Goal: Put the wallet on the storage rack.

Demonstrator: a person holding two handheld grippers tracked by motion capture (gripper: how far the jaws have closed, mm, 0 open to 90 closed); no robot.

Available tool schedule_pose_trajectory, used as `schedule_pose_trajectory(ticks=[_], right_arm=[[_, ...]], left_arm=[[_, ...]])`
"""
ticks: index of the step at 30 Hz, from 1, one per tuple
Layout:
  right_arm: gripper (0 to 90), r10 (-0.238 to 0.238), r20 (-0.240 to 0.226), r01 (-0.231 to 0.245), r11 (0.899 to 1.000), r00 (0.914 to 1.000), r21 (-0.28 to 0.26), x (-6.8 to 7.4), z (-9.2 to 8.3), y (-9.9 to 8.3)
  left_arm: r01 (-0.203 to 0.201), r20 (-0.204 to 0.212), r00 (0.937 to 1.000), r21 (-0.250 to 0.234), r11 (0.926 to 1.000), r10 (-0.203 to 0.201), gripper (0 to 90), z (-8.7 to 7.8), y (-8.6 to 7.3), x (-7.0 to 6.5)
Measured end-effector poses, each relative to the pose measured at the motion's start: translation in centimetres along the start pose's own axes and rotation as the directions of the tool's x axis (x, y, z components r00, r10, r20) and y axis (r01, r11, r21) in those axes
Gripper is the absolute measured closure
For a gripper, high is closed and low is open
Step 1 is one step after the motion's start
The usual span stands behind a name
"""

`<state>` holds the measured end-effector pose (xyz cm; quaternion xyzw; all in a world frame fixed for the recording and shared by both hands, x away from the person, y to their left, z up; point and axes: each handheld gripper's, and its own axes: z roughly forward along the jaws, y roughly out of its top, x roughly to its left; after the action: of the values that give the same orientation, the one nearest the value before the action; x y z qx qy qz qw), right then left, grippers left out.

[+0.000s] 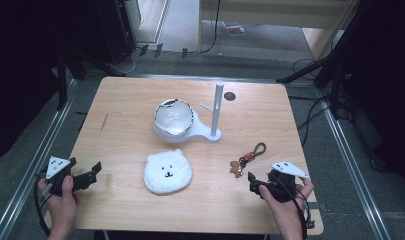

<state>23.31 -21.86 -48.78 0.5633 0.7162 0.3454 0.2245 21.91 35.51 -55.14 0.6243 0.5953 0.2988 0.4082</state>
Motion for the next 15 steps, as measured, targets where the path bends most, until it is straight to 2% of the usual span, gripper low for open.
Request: schedule_pose_trajectory(ticks=[4, 5, 7, 13, 15], right_arm=[[13.4, -0.028, -0.013, 0.028, 0.999, 0.9995, 0.039, 1.4, 0.5, 0.3], [14.0, -0.051, -0.006, 0.051, 0.998, 0.9987, 0.047, 2.1, 0.8, 0.3], [14.0, -0.066, 0.001, 0.066, 0.996, 0.9978, 0.052, 2.4, 1.0, 0.2], [15.9, -0.107, -0.056, 0.112, 0.990, 0.9927, 0.084, 4.5, 2.1, 0.2], [16.2, -0.112, -0.061, 0.117, 0.989, 0.9919, 0.087, 4.8, 2.3, 0.2]], left_arm=[[0.000, 0.001, 1.0000, 0.000, 1.0000, 0.000, 6.9, 0.0, 0.0, 0.0], [-0.001, 0.002, 1.0000, 0.000, 1.0000, 0.001, 7.0, 0.0, 0.0, 0.0], [-0.002, 0.002, 1.0000, 0.000, 1.0000, 0.002, 7.0, 0.0, 0.0, 0.0], [0.000, 0.004, 1.0000, 0.000, 1.0000, 0.000, 7.0, 0.0, 0.0, 0.0], [0.001, 0.004, 1.0000, 0.000, 1.0000, -0.001, 6.9, 0.0, 0.0, 0.1]])
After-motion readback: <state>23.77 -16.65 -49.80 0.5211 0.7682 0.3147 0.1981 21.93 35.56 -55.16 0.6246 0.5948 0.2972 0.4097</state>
